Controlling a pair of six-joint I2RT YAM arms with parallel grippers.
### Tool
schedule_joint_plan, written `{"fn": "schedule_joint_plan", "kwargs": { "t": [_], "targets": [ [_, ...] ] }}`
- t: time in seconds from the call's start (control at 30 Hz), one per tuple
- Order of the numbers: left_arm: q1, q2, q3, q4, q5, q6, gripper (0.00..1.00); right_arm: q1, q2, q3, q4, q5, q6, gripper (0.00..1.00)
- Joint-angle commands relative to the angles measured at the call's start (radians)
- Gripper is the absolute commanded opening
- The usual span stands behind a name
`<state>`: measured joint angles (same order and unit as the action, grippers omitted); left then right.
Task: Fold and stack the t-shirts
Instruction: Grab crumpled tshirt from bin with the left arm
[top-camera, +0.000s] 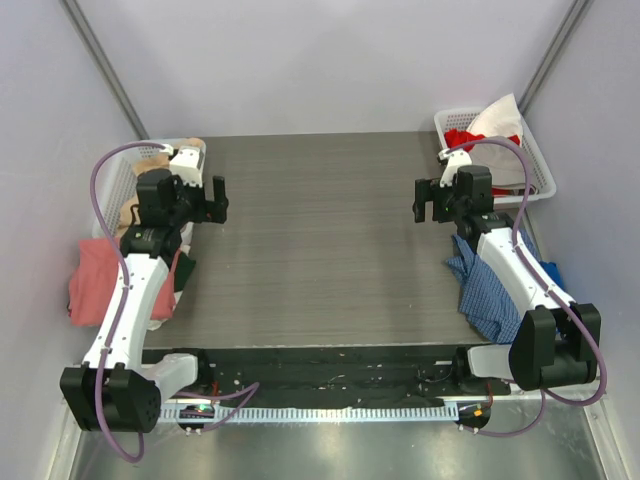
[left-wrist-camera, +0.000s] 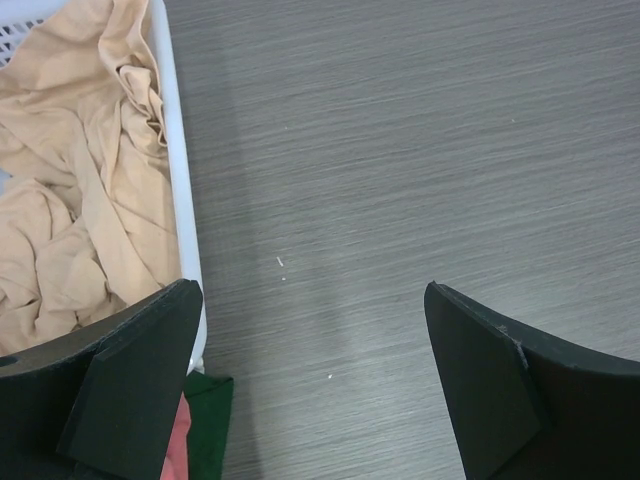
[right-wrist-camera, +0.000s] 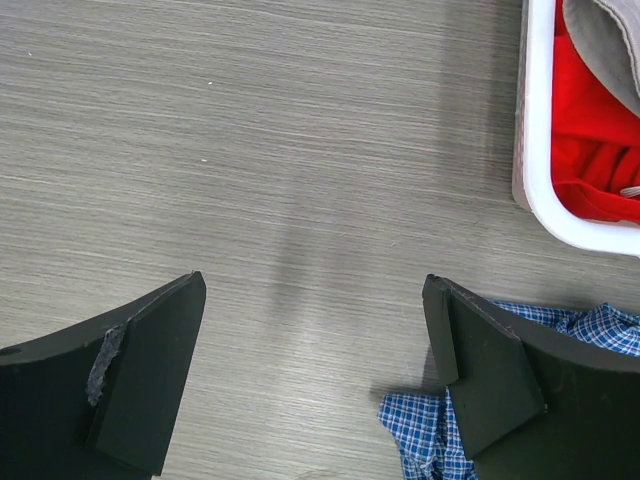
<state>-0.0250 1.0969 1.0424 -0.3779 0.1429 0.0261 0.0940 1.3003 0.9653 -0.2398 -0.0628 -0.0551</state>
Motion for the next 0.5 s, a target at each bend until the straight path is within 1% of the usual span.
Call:
{"fn": "schedule_joint_plan", "kwargs": {
  "t": [0.0, 0.47],
  "targets": [
    [0.0, -0.015, -0.004, 0.05, 0.015, 0.0, 1.0, -0.002, -0.042, -0.01, 0.045, -0.011, -0.014, 1.0],
    [0.0, -0.017, -0.01, 0.05, -0.025, 0.009, 1.0, -0.004, -0.018, -0.013, 0.042, -0.019, -0.022, 1.0]
  ]
}}
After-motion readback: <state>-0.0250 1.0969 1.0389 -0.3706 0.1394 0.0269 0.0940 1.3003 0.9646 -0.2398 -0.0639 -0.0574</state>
